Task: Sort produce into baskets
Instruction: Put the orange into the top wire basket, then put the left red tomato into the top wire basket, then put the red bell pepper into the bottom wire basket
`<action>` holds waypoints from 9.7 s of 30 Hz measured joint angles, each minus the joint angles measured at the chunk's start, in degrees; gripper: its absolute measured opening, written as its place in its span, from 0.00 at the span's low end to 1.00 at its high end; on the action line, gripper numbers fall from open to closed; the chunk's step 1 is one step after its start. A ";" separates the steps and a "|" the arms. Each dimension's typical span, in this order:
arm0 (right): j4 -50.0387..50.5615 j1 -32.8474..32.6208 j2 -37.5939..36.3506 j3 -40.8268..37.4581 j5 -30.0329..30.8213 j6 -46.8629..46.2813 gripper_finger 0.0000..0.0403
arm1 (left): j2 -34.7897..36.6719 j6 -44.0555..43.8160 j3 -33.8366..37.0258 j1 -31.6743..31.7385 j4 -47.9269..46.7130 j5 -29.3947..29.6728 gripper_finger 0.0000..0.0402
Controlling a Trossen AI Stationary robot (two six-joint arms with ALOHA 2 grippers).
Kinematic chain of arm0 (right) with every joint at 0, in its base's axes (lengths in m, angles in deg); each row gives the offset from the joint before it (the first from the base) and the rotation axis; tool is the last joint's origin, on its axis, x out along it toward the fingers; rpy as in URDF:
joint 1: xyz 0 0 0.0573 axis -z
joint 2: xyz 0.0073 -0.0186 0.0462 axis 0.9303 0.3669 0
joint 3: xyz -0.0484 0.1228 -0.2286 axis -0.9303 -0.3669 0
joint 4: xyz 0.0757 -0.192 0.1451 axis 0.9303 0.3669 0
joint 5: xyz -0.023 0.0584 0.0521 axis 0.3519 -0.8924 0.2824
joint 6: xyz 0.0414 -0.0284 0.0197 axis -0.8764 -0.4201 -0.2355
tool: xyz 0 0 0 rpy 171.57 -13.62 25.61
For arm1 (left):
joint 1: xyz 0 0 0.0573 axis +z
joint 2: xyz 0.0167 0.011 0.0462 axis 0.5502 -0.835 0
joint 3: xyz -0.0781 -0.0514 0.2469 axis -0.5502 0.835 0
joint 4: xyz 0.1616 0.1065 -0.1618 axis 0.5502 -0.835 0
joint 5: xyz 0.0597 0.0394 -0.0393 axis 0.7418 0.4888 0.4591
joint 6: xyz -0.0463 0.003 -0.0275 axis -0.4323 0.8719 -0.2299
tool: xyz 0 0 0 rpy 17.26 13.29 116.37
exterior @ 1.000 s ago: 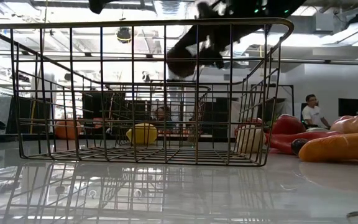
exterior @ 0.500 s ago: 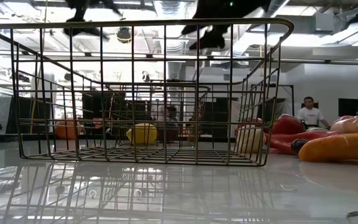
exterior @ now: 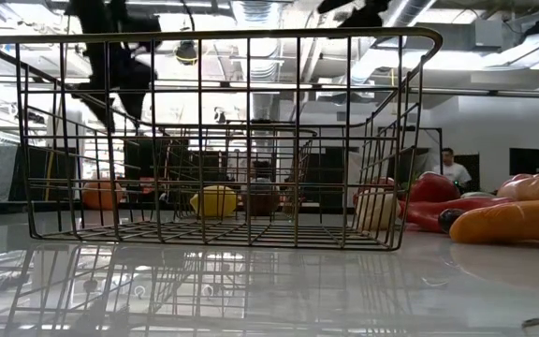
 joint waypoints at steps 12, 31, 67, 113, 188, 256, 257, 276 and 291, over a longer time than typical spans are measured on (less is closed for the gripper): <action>2.85 -7.71 0.56 -0.06 0.55 -0.07 0.94 | -9.69 12.21 -0.32 7.41 0.82 10.27 0.87; -5.82 -10.68 7.89 -0.07 0.70 -7.72 0.94 | -24.89 17.28 -12.07 9.48 -2.49 14.64 0.92; -1.56 -10.82 6.96 -0.06 -2.48 -5.60 0.94 | -40.50 19.48 -13.46 10.63 -2.83 26.13 0.92; -3.24 -11.23 6.20 -0.04 -2.43 -9.05 0.94 | -40.55 24.66 -8.92 10.61 -2.94 26.75 0.88; 17.45 -5.22 0.25 -1.11 -2.47 -2.73 0.94 | -35.80 4.16 -39.69 -17.33 -7.19 -15.74 0.97; 8.81 -5.72 8.68 -5.39 1.73 -17.14 0.82 | 0.84 10.73 -16.11 -22.12 57.68 -28.52 0.97; 6.25 -6.56 7.94 -5.29 1.73 -17.14 0.82 | 0.88 10.84 -16.11 -21.76 57.69 -29.01 0.97; -20.49 -4.53 21.56 -5.31 3.37 -19.66 0.97 | 6.61 1.76 -1.85 -21.27 69.75 -23.89 0.95; 16.78 3.77 10.65 -5.31 12.50 -16.21 0.94 | 6.75 -0.59 -1.86 -21.27 60.85 -14.92 0.95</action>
